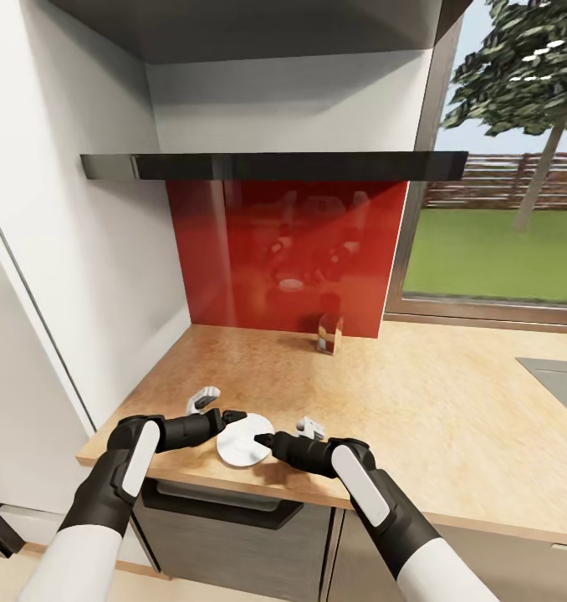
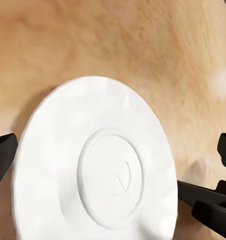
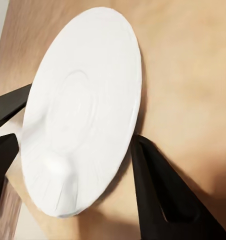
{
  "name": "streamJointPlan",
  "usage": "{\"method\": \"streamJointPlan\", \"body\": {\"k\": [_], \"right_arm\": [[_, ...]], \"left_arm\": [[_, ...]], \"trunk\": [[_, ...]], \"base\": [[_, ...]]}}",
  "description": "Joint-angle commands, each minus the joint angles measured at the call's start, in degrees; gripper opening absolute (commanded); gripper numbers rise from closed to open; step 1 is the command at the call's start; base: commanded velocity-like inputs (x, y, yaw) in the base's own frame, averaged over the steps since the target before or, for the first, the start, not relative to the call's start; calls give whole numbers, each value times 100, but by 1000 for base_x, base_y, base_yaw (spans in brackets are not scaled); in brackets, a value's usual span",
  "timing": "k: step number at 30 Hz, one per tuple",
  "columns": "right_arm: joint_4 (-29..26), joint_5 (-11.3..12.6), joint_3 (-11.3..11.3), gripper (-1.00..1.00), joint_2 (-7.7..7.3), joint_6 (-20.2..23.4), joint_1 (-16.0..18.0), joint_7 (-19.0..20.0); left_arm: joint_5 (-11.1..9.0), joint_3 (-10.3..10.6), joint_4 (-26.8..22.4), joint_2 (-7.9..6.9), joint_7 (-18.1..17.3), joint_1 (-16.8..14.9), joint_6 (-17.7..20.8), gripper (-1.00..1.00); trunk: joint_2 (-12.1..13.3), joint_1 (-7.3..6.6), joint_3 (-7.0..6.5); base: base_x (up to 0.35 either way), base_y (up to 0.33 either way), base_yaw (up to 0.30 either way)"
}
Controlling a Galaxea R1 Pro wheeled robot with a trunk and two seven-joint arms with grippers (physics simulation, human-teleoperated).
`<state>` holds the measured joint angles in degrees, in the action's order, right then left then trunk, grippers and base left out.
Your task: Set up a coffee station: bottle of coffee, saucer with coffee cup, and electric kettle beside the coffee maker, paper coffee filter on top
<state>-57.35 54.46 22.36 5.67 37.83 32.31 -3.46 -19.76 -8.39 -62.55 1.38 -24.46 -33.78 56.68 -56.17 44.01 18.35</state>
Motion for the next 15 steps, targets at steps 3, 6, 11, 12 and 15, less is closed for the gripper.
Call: {"method": "streamJointPlan", "body": {"k": [3,6,11,12,15], "right_arm": [[-4,38,5,100,16,23,3,-40],[-4,38,5,100,18,23,3,-40],[-4,38,5,100,21,23,3,-40],[-4,40,5,100,21,23,3,-40],[-4,39,5,100,22,23,3,-40]], "left_arm": [[25,-15,-2,24,-43,-6,36,100],[25,-14,-3,27,-44,-6,36,100],[25,-13,-3,30,-44,-6,36,100],[25,-13,-3,33,-45,-6,36,100],[25,-13,-3,36,-47,-6,38,100]], "trunk": [[-5,1,8],[-5,1,8],[-5,1,8],[-5,1,8],[-5,1,8]], "base": [[0,0,0],[0,0,0],[0,0,0],[0,0,0],[0,0,0]]}}
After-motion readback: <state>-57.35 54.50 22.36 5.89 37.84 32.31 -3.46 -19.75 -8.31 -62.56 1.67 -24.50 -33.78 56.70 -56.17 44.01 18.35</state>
